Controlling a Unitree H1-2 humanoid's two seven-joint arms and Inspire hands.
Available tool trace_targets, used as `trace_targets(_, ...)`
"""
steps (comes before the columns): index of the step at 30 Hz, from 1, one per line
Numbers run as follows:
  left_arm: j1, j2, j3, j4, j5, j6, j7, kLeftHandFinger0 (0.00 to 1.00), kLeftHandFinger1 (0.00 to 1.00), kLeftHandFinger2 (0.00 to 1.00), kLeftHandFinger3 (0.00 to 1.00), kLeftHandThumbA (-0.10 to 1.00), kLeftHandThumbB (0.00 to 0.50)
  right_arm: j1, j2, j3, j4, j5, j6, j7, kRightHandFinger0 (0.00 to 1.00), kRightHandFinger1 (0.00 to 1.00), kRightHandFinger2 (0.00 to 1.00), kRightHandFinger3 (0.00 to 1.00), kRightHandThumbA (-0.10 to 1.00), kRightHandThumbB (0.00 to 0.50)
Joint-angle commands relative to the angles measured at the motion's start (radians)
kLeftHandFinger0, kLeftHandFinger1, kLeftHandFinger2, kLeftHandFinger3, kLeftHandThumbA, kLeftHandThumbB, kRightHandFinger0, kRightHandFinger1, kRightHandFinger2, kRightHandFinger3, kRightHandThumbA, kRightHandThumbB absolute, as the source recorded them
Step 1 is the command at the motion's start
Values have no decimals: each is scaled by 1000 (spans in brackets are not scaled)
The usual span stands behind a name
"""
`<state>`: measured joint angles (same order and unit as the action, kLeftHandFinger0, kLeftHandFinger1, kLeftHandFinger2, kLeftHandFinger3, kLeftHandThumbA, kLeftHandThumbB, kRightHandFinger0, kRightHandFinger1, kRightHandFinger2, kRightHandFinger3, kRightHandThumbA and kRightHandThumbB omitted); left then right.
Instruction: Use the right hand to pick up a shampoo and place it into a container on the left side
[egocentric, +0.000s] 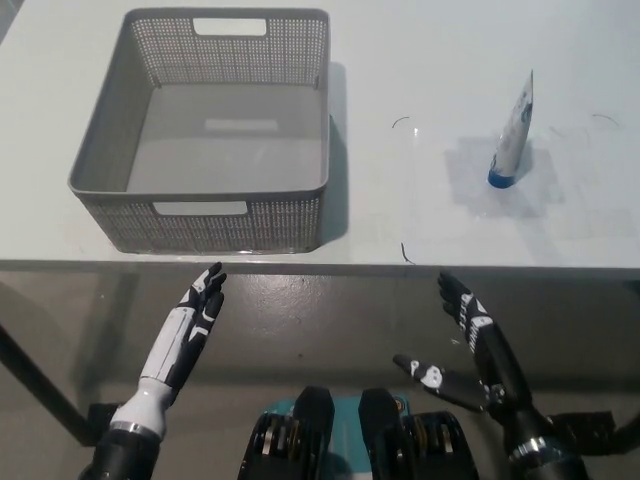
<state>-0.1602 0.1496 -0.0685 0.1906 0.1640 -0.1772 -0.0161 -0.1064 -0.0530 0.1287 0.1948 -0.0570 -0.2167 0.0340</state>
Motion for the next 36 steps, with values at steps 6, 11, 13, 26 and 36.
trace_targets(6, 85, -1, -6, -128, -19, -21, -21, 1000, 1000, 1000, 1000, 1000, 208, 102, 23, -32, -172, 47, -118, -5, 1000, 1000, 1000, 1000, 863, 76)
trace_targets(11, 109, -8, -14, -151, -26, -30, -28, 1000, 1000, 1000, 1000, 1000, 218, 107, 45, -76, -223, 72, -168, -35, 1000, 1000, 1000, 1000, 805, 67)
trace_targets(13, 120, -11, -20, -159, -29, -31, -33, 1000, 1000, 1000, 1000, 1000, 213, 109, 53, -96, -249, 37, -182, -58, 1000, 1000, 1000, 1000, 831, 60)
trace_targets(26, 149, -13, -35, -157, -32, -48, -41, 1000, 1000, 1000, 1000, 1000, 205, -47, 54, -257, -373, -18, -113, -153, 1000, 1000, 1000, 1000, 869, 125)
trace_targets(36, 170, -20, -38, -142, -46, -54, -52, 1000, 1000, 1000, 1000, 1000, 192, -237, -27, -328, -174, 3, -38, -162, 1000, 1000, 1000, 1000, 824, 373)
